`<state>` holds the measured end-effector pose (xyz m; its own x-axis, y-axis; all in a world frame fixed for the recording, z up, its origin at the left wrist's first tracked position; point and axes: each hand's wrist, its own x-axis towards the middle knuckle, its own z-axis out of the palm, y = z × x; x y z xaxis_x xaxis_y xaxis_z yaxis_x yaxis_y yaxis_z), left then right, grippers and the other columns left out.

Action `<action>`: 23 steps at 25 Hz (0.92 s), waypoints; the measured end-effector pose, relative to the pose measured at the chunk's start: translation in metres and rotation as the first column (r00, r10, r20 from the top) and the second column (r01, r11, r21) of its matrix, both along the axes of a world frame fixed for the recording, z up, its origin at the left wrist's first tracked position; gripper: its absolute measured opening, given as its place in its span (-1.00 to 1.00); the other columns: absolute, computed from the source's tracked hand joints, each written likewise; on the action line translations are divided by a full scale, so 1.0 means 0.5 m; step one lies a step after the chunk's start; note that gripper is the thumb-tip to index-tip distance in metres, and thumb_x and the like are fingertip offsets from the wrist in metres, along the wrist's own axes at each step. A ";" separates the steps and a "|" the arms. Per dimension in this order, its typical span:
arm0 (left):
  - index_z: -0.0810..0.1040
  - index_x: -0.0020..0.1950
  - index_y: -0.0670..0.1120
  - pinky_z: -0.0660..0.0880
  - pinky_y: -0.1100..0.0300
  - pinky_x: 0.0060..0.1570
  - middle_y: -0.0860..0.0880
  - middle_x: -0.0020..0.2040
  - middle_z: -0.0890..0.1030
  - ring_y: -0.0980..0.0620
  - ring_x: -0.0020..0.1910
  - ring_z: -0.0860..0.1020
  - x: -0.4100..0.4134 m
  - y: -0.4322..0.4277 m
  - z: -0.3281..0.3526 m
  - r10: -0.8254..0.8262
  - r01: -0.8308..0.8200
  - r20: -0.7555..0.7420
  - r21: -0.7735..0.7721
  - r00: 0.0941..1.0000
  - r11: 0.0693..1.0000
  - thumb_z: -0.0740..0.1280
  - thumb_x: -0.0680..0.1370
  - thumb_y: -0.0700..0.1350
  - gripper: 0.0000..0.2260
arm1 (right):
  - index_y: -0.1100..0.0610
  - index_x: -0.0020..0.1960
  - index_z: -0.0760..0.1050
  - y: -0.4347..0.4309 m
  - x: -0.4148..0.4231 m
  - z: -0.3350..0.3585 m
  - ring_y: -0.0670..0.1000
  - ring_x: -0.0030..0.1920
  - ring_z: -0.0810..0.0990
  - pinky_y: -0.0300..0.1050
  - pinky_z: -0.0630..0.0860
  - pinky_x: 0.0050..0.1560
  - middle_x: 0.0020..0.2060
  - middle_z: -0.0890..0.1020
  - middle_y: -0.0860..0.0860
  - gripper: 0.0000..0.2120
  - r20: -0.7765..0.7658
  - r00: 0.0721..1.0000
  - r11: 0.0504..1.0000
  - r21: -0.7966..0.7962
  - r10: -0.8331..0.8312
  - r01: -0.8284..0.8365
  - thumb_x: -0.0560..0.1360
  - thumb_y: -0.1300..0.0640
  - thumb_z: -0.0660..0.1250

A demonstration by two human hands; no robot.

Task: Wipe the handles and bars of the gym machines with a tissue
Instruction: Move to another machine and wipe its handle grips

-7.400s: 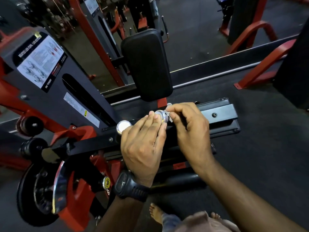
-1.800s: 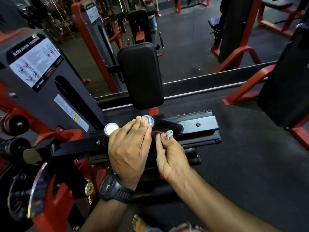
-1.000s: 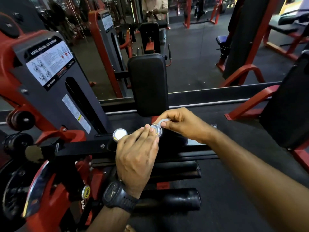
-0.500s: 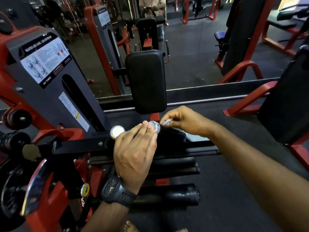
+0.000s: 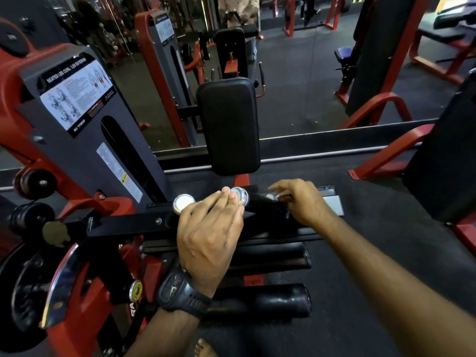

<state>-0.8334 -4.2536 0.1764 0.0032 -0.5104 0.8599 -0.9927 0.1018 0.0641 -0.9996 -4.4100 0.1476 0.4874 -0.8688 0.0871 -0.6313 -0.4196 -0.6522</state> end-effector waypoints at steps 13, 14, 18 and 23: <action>0.70 0.08 -0.16 0.47 0.06 0.13 -0.04 0.11 0.69 0.00 0.12 0.64 0.022 0.003 0.025 -0.073 0.067 0.074 0.079 0.995 0.995 0.37 0.60 -0.12 -0.83 | 0.31 -0.09 0.48 0.157 0.112 -0.030 0.09 -0.21 0.59 -0.04 0.67 -0.09 -0.24 0.54 0.18 -0.86 0.235 -0.247 0.306 0.900 -0.940 -0.309 0.57 0.44 0.19; 0.70 0.08 -0.15 0.46 0.06 0.14 -0.04 0.11 0.69 0.00 0.12 0.64 0.024 0.003 0.026 -0.074 0.067 0.080 0.079 0.994 0.995 0.37 0.60 -0.11 -0.83 | 0.30 -0.04 0.49 0.160 0.119 -0.019 0.09 -0.20 0.61 -0.01 0.64 -0.09 -0.21 0.56 0.18 -0.89 0.216 -0.262 0.299 0.894 -0.941 -0.335 0.59 0.41 0.20; 0.70 0.07 -0.14 0.45 0.05 0.12 -0.03 0.08 0.70 0.00 0.10 0.63 0.030 0.001 0.026 -0.097 0.090 0.112 0.072 0.989 0.993 0.38 0.59 -0.12 -0.85 | 0.27 -0.04 0.49 0.188 0.141 -0.021 0.04 -0.10 0.60 -0.19 0.65 -0.31 -0.09 0.56 0.16 -0.89 0.187 -0.330 0.325 0.837 -0.926 -0.440 0.62 0.38 0.22; 0.70 0.05 -0.14 0.45 0.04 0.07 -0.02 0.06 0.70 0.02 0.08 0.64 0.039 -0.003 0.022 -0.120 0.114 0.125 0.058 0.985 0.992 0.36 0.60 -0.11 -0.85 | 0.36 0.05 0.49 0.204 0.177 -0.014 0.07 0.17 0.57 -0.25 0.59 0.02 0.14 0.55 0.21 -0.79 0.228 -0.439 0.444 0.750 -0.869 -0.490 0.65 0.43 0.07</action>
